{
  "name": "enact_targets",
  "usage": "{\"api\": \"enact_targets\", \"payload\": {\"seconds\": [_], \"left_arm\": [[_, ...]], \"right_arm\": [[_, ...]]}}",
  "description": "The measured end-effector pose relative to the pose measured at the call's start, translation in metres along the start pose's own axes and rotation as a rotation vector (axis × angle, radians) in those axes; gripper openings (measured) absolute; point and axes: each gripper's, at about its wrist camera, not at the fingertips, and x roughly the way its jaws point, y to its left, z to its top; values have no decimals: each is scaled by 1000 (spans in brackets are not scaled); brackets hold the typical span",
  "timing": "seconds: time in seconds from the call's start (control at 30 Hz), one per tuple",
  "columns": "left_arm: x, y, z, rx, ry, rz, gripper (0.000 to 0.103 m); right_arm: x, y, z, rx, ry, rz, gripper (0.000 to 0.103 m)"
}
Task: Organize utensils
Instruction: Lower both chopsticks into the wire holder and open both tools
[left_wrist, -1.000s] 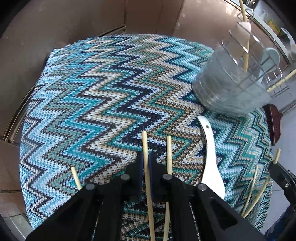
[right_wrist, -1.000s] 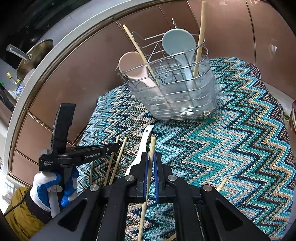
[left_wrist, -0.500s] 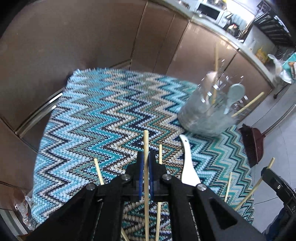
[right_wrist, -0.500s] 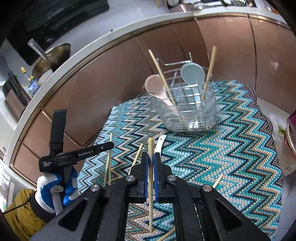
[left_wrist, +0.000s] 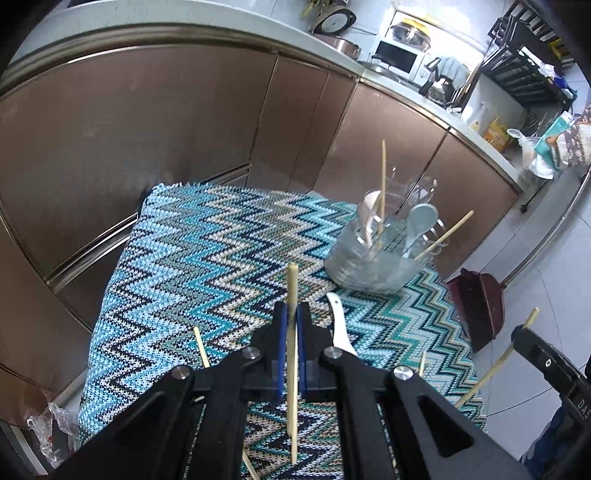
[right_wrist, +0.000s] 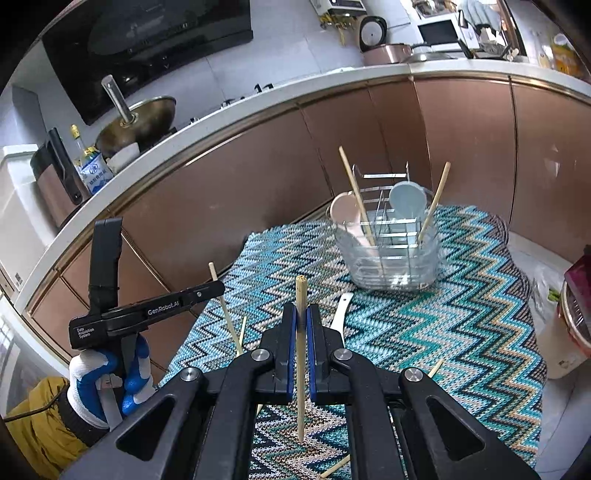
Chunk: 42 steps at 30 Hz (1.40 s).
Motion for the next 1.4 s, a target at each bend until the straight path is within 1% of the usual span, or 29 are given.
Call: {"api": "enact_targets", "payload": {"seconds": [0.17,0.43,0.63,0.8,0.9,1.03,1.27,1.4], "left_arm": [[-13,-7,17,-13,-38,-36,5],[-36,-33,62,-13,-137,-120,5],[-43,-55,97,-10,-210,-193,5],[-37,-70,124,-6,-253,-247,5],[-21,-82,136,21,-261,-236,5],[14,-95,141,36,-232,-208,5],[69,-112,131,86,-196,-127,5],[90,-115,120,105,-159,-100,5]], "right_arm": [[-18,-6,18,-10,-62,-18,6],[-44,-7,63,-62,-187,-59,5],[-47,-11,101,-87,-292,-50,6],[-42,-15,129,-114,-353,-75,6],[-31,-21,142,-125,-374,-100,6],[-6,-34,149,-131,-377,-131,6],[39,-56,135,-143,-339,-181,6],[61,-72,119,-115,-287,-186,6]]}}
